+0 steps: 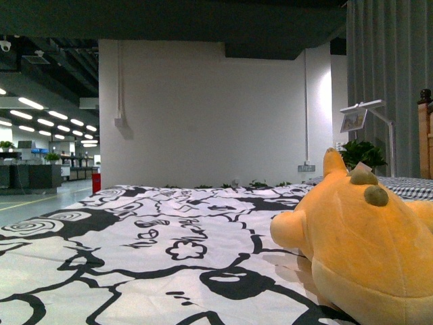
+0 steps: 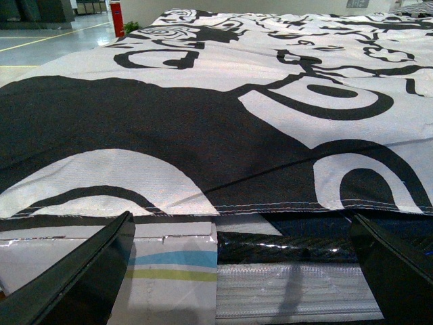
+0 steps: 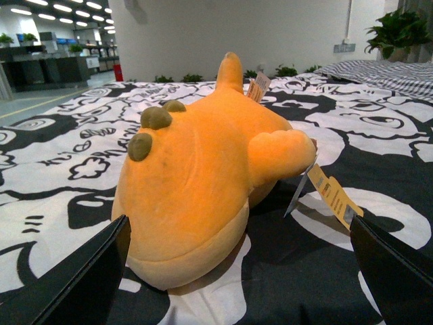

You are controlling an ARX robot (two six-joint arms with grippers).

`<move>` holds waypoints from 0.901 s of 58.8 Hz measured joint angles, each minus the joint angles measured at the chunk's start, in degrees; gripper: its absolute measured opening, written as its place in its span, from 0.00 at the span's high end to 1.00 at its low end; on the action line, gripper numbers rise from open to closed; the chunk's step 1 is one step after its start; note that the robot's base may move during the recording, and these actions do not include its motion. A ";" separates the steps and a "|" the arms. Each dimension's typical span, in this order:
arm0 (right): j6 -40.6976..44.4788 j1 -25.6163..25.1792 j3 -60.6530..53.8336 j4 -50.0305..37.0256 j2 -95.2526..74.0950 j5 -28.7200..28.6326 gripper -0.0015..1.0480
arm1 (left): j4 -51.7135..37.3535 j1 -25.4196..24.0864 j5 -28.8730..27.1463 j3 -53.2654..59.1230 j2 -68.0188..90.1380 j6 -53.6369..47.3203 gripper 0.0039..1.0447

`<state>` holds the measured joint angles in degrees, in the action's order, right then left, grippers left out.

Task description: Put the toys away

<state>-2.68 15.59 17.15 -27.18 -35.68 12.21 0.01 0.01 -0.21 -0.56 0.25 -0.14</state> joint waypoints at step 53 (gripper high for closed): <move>-0.57 -3.98 9.38 -11.06 -22.93 0.70 0.06 | 0.00 0.00 0.00 0.00 0.00 0.00 0.06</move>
<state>-3.25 11.62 26.52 -38.24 -58.61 12.91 0.01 0.01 -0.21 -0.56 0.25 -0.14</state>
